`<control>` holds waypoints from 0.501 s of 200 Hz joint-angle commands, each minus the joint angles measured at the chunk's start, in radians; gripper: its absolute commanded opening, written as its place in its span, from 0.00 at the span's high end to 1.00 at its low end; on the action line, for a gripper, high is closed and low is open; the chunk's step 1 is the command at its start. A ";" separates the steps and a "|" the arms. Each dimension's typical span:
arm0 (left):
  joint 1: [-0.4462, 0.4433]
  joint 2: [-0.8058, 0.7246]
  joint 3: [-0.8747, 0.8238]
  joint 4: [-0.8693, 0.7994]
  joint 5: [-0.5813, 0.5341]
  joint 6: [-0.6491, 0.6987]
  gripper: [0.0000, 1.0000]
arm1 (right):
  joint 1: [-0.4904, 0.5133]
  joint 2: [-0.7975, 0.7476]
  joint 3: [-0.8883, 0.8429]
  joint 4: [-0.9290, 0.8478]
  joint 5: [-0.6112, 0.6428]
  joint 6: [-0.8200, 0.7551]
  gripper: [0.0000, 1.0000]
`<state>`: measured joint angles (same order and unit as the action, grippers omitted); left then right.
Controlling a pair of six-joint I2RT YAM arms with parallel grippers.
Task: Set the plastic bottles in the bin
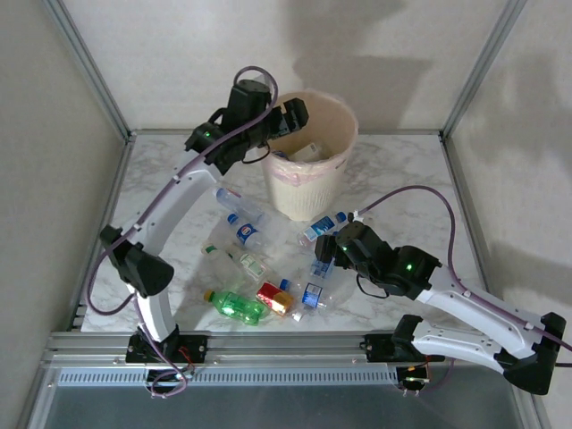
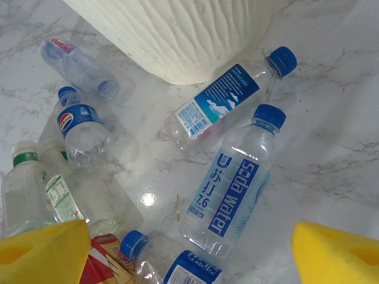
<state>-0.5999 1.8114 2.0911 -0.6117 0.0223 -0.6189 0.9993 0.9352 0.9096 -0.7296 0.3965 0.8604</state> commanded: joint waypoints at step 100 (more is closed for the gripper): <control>0.138 -0.676 -0.776 0.107 -0.218 -0.052 0.08 | 0.221 0.142 0.015 0.209 -0.198 -0.210 0.15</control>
<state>-0.5411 1.2148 1.4788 -0.5045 -0.1555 -0.6174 1.1358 1.0103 0.9016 -0.5964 0.2485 0.7261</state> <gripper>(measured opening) 0.923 0.850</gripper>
